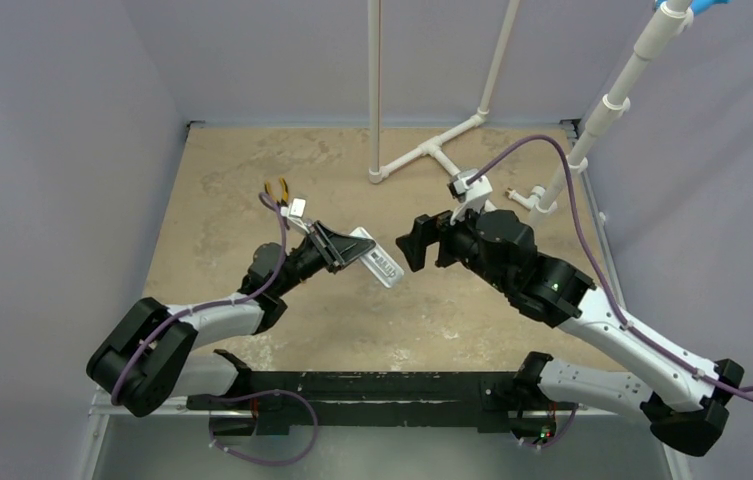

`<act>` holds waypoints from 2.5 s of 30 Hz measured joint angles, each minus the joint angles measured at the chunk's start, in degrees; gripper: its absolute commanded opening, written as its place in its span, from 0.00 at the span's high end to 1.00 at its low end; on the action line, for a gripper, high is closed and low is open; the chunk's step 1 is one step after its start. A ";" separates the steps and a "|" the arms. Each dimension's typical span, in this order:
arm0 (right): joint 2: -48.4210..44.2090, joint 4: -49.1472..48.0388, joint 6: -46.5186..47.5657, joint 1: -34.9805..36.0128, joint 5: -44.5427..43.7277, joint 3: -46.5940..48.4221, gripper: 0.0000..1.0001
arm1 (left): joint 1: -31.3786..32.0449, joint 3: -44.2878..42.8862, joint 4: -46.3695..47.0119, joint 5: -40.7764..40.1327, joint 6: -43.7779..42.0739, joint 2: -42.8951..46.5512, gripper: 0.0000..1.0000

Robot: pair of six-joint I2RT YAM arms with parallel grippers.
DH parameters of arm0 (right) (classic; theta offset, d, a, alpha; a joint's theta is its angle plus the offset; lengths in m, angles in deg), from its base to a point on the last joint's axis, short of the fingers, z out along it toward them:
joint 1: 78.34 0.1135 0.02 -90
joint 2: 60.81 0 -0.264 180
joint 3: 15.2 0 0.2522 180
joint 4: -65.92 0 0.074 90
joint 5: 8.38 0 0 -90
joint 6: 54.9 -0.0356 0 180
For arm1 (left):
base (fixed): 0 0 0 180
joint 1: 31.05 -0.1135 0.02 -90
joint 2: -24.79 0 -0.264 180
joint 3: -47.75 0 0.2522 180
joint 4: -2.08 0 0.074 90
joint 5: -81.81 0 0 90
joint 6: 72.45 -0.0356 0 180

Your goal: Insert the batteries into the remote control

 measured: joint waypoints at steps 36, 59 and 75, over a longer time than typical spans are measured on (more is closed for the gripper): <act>-8.26 -41.00 -42.07 -20.50 33.14 -32.46 0.03 | 0.04 0.07 -6.54 -2.45 1.22 8.90 1.00; 2.71 -49.42 -46.64 -17.03 37.48 -32.72 0.14 | 0.04 -1.31 -7.61 -2.43 1.22 7.80 1.00; 6.01 -51.04 -47.32 -16.76 41.05 -32.72 0.35 | 0.04 -1.36 -7.65 -2.40 1.20 7.80 1.00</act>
